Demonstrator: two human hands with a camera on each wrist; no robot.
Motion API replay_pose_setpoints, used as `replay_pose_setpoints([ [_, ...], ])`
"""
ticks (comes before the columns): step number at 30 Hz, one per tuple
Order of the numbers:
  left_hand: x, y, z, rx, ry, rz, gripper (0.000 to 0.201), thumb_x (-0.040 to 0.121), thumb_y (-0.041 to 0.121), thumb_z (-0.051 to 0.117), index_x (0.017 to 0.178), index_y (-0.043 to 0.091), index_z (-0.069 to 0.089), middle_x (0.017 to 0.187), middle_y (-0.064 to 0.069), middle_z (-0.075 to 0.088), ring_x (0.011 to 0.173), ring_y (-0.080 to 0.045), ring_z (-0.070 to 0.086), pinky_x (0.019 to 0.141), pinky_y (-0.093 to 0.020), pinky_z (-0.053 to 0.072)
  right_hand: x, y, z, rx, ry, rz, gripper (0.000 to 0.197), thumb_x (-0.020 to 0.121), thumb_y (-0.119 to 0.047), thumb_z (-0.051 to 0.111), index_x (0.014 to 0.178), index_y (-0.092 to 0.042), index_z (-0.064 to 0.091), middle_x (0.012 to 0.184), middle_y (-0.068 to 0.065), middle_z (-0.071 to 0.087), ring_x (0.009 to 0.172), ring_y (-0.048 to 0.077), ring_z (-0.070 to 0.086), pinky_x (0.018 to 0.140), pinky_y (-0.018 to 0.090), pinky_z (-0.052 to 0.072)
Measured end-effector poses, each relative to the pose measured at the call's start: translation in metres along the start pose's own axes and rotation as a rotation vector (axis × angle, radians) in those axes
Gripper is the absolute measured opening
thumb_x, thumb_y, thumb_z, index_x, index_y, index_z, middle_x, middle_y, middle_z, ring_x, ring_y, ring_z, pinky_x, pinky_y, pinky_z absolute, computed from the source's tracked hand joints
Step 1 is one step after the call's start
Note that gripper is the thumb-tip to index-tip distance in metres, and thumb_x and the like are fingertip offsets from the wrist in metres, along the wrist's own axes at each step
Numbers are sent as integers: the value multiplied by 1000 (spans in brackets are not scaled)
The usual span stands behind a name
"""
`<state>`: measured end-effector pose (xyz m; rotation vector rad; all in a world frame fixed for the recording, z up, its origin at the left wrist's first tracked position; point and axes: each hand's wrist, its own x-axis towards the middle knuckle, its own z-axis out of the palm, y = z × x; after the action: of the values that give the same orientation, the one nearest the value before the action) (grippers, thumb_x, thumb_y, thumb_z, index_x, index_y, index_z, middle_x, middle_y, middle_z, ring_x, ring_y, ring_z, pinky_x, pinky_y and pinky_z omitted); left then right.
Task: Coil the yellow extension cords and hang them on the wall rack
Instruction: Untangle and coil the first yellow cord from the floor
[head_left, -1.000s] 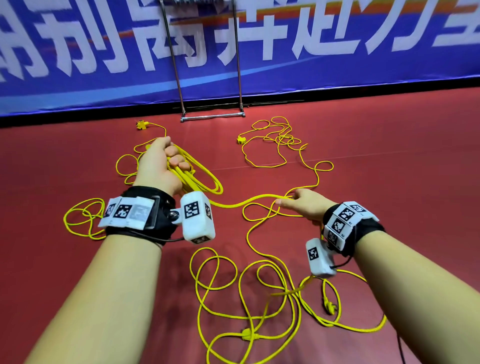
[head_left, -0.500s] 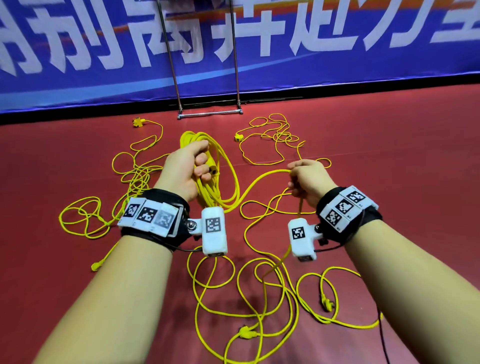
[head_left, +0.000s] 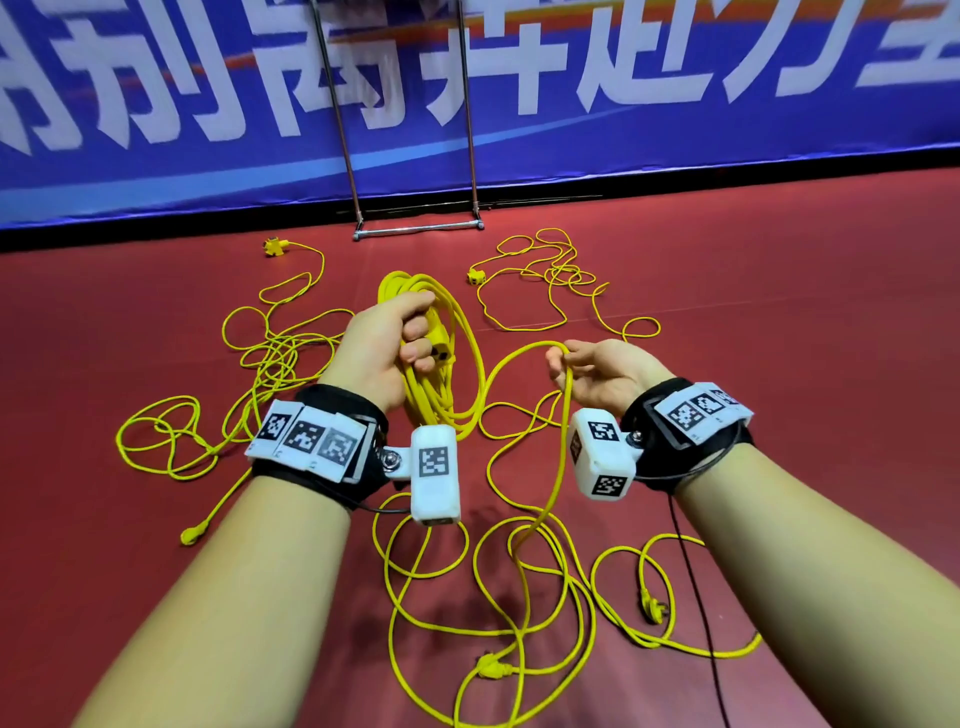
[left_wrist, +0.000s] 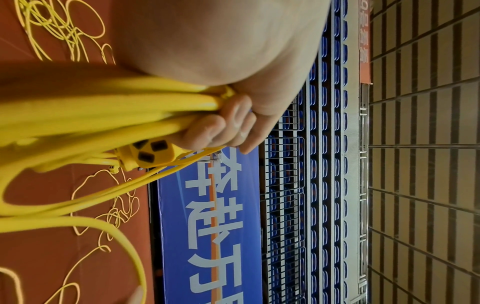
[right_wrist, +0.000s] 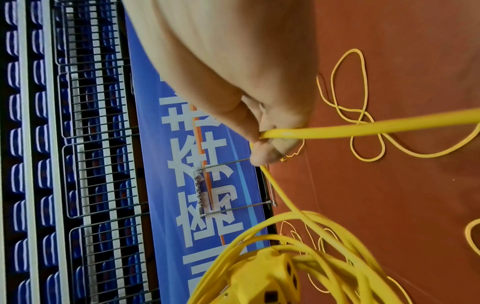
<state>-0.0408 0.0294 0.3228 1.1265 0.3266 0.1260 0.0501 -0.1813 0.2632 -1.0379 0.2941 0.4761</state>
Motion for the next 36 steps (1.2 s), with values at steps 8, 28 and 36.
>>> replay_pose_setpoints([
  [8, -2, -8, 6, 64, -100, -37, 29, 100, 22, 51, 71, 21, 44, 48, 8, 36, 36, -7, 32, 42, -18, 33, -7, 9, 12, 119, -73, 67, 15, 99, 5, 43, 110, -4, 47, 76, 15, 60, 41, 17, 59, 39, 18, 46],
  [28, -7, -43, 26, 361, -254, -74, 10, 95, 18, 61, 99, 13, 68, 84, -6, 66, 78, -20, 67, 63, -31, 56, -25, 7, 38, 131, -170, 142, 16, 81, 11, 43, 86, 3, 55, 65, 14, 57, 61, 21, 54, 84, 36, 53],
  [36, -4, -45, 23, 346, -169, -53, 17, 96, 15, 60, 111, 11, 66, 85, -6, 70, 72, -18, 67, 58, -28, 56, -38, 6, 50, 30, -194, 75, 12, 76, 3, 42, 76, -6, 50, 63, 1, 33, 67, 25, 51, 93, 44, 44],
])
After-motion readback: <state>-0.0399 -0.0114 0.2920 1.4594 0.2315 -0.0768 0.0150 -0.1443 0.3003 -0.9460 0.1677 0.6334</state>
